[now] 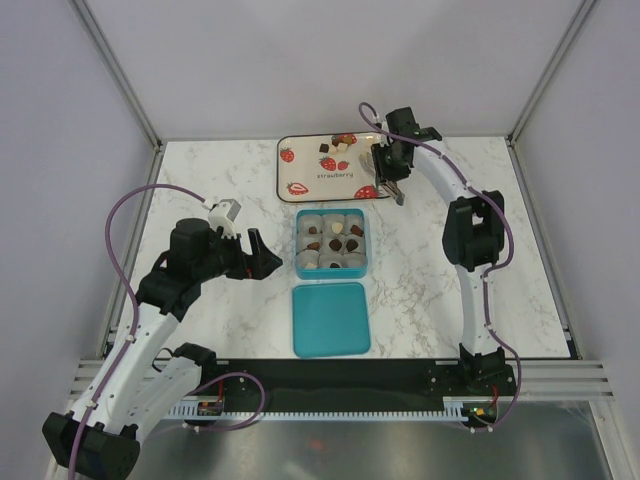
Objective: Pack the chocolate
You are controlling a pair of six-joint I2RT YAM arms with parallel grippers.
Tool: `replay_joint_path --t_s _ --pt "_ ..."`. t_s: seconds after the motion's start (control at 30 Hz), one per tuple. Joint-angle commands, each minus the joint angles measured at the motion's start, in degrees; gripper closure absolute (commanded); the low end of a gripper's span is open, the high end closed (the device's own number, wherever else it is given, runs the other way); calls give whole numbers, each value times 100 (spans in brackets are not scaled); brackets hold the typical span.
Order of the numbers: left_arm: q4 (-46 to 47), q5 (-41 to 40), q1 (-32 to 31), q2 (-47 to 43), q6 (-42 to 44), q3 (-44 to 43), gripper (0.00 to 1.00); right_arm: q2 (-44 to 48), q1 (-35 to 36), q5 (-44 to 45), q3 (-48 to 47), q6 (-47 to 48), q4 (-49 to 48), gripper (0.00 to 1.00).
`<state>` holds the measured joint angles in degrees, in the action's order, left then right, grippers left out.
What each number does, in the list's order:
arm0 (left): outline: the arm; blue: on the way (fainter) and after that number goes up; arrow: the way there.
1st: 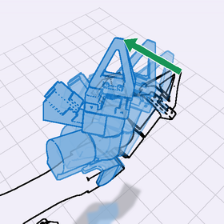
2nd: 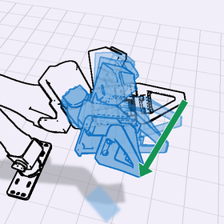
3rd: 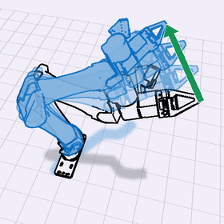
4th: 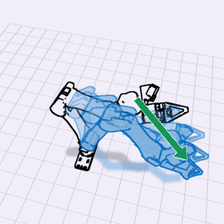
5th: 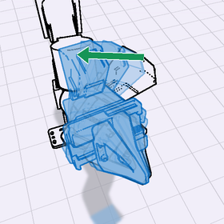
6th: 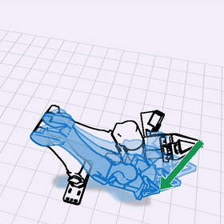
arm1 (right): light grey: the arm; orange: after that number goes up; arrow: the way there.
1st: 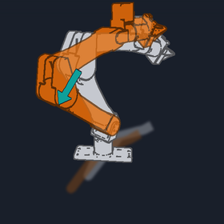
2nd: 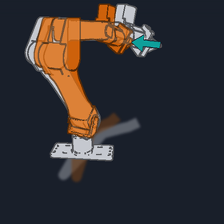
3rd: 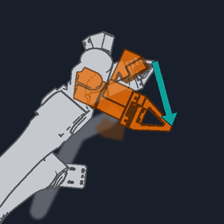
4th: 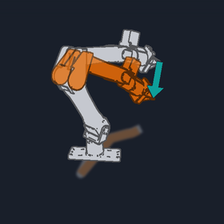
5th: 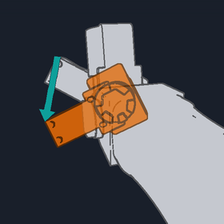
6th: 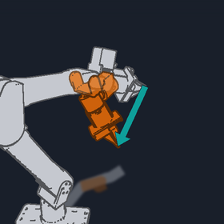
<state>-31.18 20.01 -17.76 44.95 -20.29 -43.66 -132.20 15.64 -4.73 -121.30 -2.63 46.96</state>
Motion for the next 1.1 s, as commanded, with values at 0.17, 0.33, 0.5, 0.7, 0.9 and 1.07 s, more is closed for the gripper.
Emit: replay_joint_path --t_s 0.17,0.33,0.5,0.7,0.9,1.07 --pt "51 64 -17 -56 157 15 0 433 1 104 -261 -88 138 55" --pt "59 56 -17 -39 157 7 0 20 1 96 -711 17 173 52" --pt "59 47 -17 -39 157 15 0 -323 -8 43 -1010 -26 164 51" --pt "68 38 -17 -39 157 15 0 -517 1 -28 -1019 -97 85 51" --pt "59 38 -17 -30 157 7 0 -701 9 113 -1194 -106 6 51" --pt "59 38 -26 -21 157 15 0 -798 1 78 -1423 -141 -55 51"
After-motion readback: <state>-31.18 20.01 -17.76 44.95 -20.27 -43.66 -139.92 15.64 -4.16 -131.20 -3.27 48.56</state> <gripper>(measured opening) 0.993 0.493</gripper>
